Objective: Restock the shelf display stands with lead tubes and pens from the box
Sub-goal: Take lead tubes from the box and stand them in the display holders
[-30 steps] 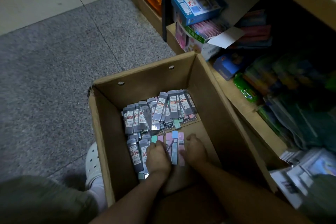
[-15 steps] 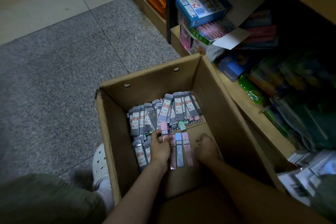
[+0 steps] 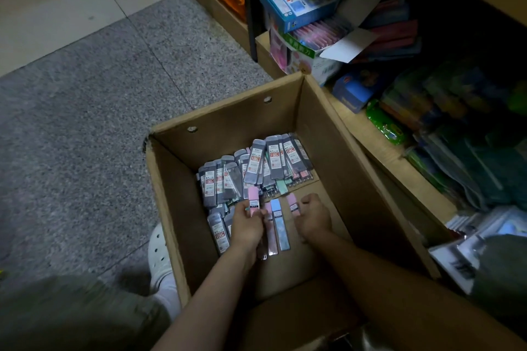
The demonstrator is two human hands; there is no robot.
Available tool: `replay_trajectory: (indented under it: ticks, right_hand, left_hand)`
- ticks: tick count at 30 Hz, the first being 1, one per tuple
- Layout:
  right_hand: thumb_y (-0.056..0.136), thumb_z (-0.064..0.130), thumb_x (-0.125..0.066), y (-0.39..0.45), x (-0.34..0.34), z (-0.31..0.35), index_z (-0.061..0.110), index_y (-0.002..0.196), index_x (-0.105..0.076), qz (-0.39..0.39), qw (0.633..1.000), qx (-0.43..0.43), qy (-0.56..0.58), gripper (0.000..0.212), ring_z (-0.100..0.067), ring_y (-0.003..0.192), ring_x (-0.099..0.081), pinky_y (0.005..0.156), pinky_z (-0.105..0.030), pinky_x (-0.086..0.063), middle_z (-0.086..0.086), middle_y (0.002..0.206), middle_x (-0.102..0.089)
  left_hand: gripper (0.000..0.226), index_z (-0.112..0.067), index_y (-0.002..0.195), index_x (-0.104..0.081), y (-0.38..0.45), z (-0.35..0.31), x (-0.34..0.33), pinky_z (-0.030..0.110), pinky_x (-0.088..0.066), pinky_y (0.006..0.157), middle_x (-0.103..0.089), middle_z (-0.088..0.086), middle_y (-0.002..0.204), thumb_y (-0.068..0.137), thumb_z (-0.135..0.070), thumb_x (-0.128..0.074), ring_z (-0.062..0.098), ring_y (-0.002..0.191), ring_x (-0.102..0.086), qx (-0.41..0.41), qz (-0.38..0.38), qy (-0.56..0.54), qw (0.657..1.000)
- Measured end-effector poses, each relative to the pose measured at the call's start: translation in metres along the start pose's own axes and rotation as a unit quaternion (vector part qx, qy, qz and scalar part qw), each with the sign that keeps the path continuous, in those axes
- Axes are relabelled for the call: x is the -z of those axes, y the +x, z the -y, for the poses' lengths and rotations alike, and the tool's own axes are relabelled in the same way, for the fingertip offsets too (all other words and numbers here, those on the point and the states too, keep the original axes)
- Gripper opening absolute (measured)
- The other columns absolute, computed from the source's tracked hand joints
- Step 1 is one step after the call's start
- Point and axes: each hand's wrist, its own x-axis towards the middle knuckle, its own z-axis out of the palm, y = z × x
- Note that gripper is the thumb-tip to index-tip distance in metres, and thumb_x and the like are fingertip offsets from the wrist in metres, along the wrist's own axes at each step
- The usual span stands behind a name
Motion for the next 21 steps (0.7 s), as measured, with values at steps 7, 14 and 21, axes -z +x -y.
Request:
replay_trajectory:
  ticks: [7, 14, 21]
  right_hand:
    - [0.082, -0.002, -0.072, -0.005, 0.039, 0.043, -0.002, 0.113, -0.064, 0.085, 0.955, 0.022, 0.282, 0.032, -0.024, 0.099, -0.065, 0.084, -0.031, -0.056, -0.018, 0.109, -0.068]
    - [0.084, 0.007, -0.072, -0.018, 0.032, 0.083, 0.004, 0.107, -0.069, 0.110, 0.953, 0.173, 0.224, 0.023, -0.002, 0.078, -0.065, 0.074, -0.011, -0.053, -0.005, 0.096, -0.071]
    - [0.090, 0.003, -0.058, 0.031, 0.045, 0.109, 0.003, 0.116, -0.066, 0.019, 0.986, 0.132, 0.099, 0.028, -0.010, 0.083, -0.060, 0.062, 0.002, -0.038, -0.013, 0.112, -0.069]
  left_hand:
    - [0.030, -0.013, 0.119, -0.048, -0.004, -0.019, -0.012, 0.027, -0.051, 0.061, -0.066, 0.009, 0.091, 0.096, -0.030, -0.057, 0.020, 0.074, -0.065, -0.010, 0.048, -0.040, 0.998]
    - [0.028, -0.007, 0.124, -0.046, 0.001, -0.046, -0.008, 0.050, -0.050, 0.097, -0.064, 0.020, 0.118, 0.102, -0.024, -0.046, 0.031, 0.106, -0.065, -0.055, 0.055, -0.139, 0.987]
    - [0.024, -0.010, 0.122, -0.050, 0.021, -0.050, 0.004, 0.045, -0.053, 0.087, -0.066, 0.012, 0.111, 0.103, -0.023, -0.043, 0.025, 0.093, -0.063, -0.066, 0.004, -0.155, 0.986]
